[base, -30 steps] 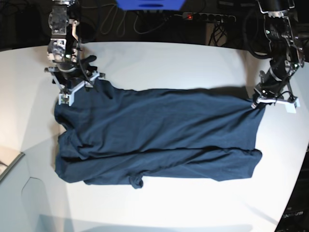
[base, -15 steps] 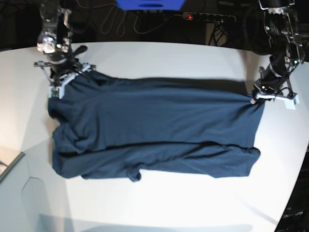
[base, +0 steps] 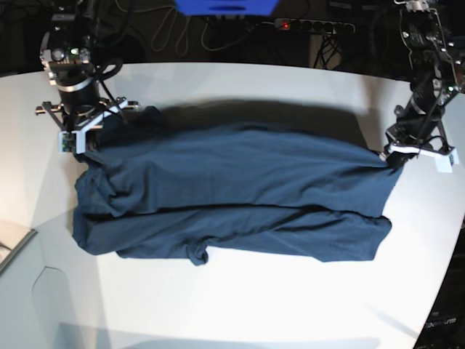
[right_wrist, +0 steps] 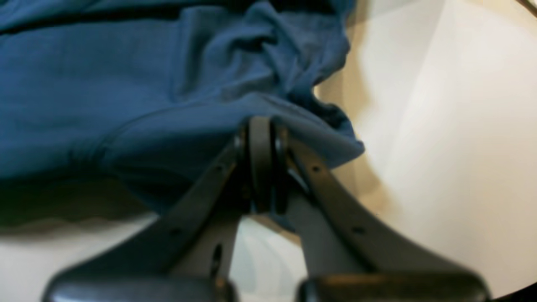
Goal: Layout the t-shirt on the table in an organized manner, then fold the t-shirt properly
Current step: 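Lift the shirt with both grippers, shake it, and lay it flat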
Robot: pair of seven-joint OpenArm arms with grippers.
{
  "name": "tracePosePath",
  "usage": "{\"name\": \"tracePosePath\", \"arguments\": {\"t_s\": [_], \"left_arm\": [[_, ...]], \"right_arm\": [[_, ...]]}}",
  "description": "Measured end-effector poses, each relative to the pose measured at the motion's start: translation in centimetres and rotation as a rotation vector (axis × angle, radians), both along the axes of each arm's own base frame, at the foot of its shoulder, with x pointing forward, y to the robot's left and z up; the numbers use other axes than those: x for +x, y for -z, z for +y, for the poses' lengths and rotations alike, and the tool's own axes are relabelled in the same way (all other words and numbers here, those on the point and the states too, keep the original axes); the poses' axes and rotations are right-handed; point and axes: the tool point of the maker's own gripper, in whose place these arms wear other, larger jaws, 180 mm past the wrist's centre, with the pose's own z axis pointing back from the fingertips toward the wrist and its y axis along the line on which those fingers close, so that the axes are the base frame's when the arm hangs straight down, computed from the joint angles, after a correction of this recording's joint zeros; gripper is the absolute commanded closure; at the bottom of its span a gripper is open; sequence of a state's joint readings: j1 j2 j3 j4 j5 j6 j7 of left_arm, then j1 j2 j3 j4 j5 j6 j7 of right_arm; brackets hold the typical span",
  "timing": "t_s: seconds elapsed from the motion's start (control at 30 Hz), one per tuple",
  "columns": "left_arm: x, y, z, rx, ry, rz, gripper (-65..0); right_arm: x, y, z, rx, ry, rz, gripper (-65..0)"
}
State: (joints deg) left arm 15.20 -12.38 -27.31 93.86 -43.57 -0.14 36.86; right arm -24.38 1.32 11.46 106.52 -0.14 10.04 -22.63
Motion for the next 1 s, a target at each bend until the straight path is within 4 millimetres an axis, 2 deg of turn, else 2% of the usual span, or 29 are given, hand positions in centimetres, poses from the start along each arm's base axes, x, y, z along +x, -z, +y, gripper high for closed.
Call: {"name": "tracePosePath", "arguments": {"t_s": [0.13,0.27,0.43,0.6,0.67,0.73,0.8,0.93,1.0], "left_arm": [[0.2,0.5,0.2,-0.004,-0.005,0.012,0.0],[1.4,0.8,0.6,-0.019,-0.025,0.009,0.0],[1.7,1.3,0.8,-0.027,-0.031,0.018,0.0],[2.3,0.7,0.8,-0.026,-0.031,0.000,0.0],[2.8,0.2,0.7,-0.027,-0.028,-0.014,0.0],[4.1,-0.7,0.7,-0.029,-0.031,-0.041,0.0],[6.4,-2.7,1.1,-0.016,-0.021,-0.094,0.0],[11.6,-8.8,0.9,0.023,0.025,-0.251,0.0],[13.9,-11.3,0.4,0.035,0.056,-0.306,0.0]], "right_arm": [[0.2,0.2,0.0,-0.003,-0.005,0.012,0.0],[2.1,0.1,0.0,0.007,-0.003,-0.022,0.0],[1.7,1.3,-0.2,0.013,0.003,0.015,0.0],[1.9,1.1,-0.1,0.013,0.001,0.006,0.0],[2.2,1.0,0.5,0.019,-0.040,0.007,0.0],[3.9,0.1,0.9,0.011,-0.078,-0.013,0.0],[6.9,-2.3,1.2,0.012,-0.094,-0.092,0.0],[12.7,-7.4,0.4,-0.025,-0.109,-0.200,0.0],[15.7,-8.9,-0.1,-0.031,-0.095,-0.216,0.0]]}}
